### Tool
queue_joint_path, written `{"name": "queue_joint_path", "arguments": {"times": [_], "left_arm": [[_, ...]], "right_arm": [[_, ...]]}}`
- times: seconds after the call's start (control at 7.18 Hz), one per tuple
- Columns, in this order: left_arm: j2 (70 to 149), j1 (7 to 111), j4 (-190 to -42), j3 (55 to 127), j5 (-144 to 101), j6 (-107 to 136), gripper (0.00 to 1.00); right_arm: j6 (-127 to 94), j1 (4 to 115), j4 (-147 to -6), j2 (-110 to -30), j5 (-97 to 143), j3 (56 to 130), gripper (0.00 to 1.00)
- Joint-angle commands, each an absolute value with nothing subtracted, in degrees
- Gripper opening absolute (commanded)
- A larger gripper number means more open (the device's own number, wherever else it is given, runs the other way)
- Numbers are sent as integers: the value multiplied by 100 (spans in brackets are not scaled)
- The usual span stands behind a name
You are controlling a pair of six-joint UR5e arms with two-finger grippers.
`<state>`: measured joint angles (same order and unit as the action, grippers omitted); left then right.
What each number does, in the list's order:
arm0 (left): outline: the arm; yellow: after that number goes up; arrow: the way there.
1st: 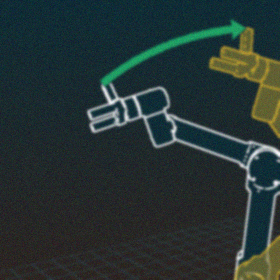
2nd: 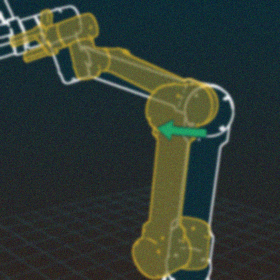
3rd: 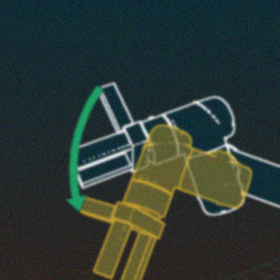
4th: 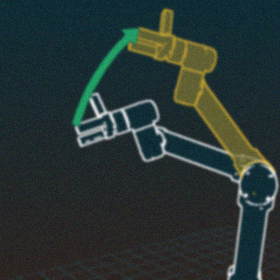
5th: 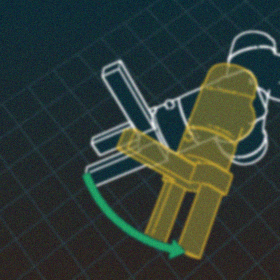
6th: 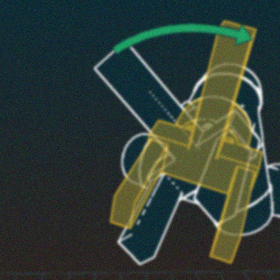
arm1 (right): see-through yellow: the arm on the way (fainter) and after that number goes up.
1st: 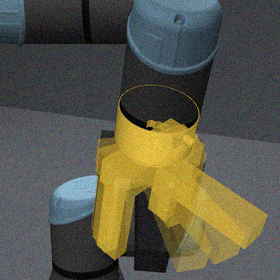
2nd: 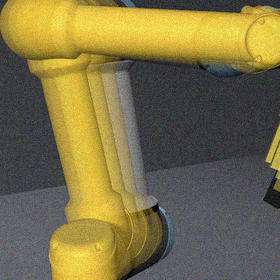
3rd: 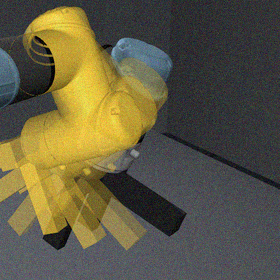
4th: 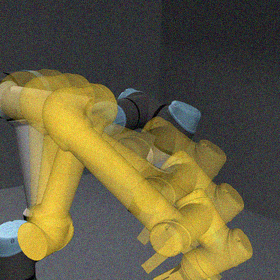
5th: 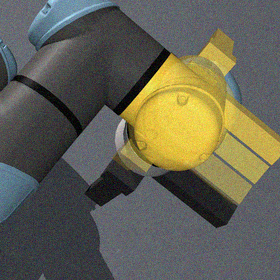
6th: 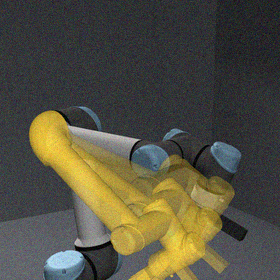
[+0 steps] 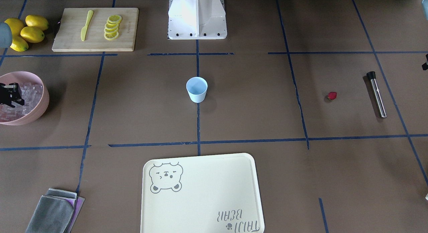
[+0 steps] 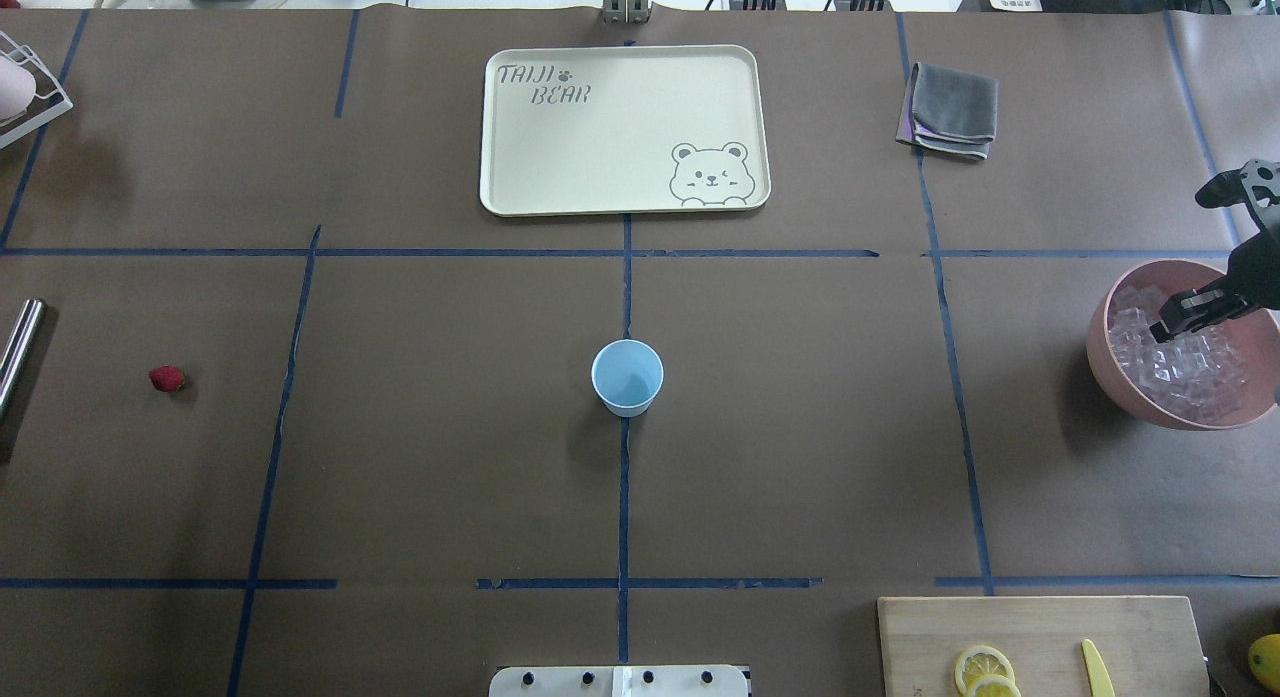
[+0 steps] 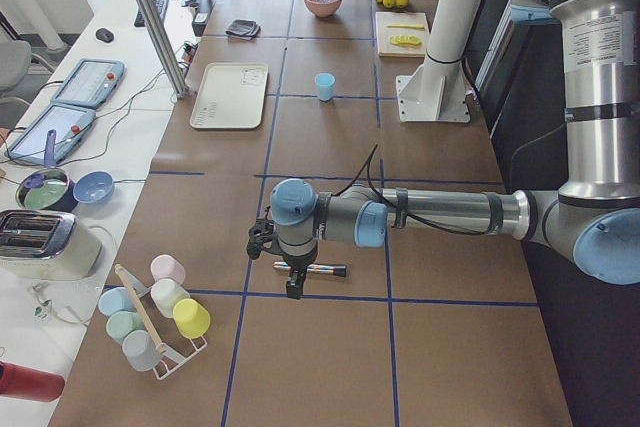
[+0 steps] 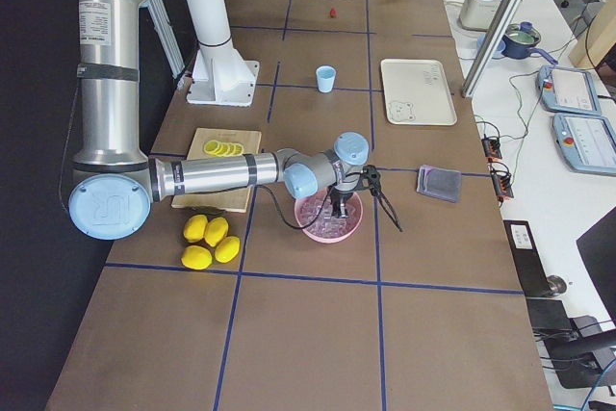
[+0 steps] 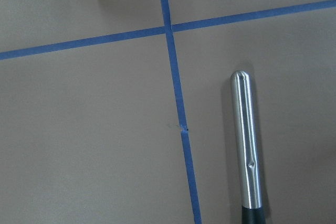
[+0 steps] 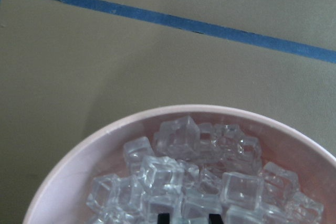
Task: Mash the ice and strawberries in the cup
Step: 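Lower the right gripper into the pink bowl and grasp an ice cube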
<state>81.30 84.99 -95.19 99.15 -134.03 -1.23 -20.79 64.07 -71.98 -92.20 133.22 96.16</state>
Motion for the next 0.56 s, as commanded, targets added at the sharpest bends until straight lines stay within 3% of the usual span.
{"name": "queue_joint_path", "arguments": {"times": [0.0,0.42], "left_arm": [[8130,8499,-9519,9923,-13412,-123,100],[8130,8499,-9519,9923,-13412,-123,100]], "right_arm": [[-2083,6416,-7198,-9202,13333,9659,6],[-2144,6933,-7416,-8896,13386,9992,3]]}}
